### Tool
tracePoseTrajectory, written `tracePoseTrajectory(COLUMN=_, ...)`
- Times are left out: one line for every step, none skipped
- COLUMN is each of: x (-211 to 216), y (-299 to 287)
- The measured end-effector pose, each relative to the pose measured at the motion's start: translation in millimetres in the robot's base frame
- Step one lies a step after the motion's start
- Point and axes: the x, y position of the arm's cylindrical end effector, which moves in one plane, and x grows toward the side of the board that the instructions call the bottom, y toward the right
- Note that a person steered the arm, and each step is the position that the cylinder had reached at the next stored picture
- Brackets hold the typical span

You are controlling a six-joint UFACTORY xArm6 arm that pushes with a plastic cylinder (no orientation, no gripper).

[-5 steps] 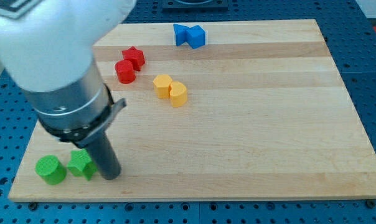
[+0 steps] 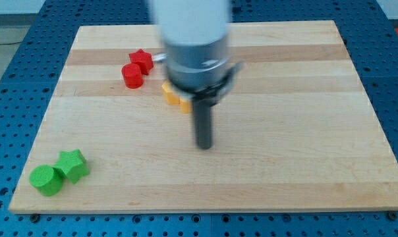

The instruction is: Slide the yellow heart towards the green star

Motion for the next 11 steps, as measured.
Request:
tracePoseTrajectory(x=-61, y=9)
tracePoseTrajectory(x=-77, y=-31)
tracePoseTrajectory(x=-74, y=-70)
tracePoseTrajectory(x=-67, y=-111)
tracePoseTrajectory(x=-37, y=-129)
tracePoseTrajectory(x=-21, y=-129)
tracePoseTrajectory(x=-3, y=-129)
tracePoseTrajectory(x=14, y=-129)
tracePoseTrajectory(x=27, y=-140)
tracePoseTrajectory(x=41, y=-154)
tracePoseTrajectory(x=51, y=-165)
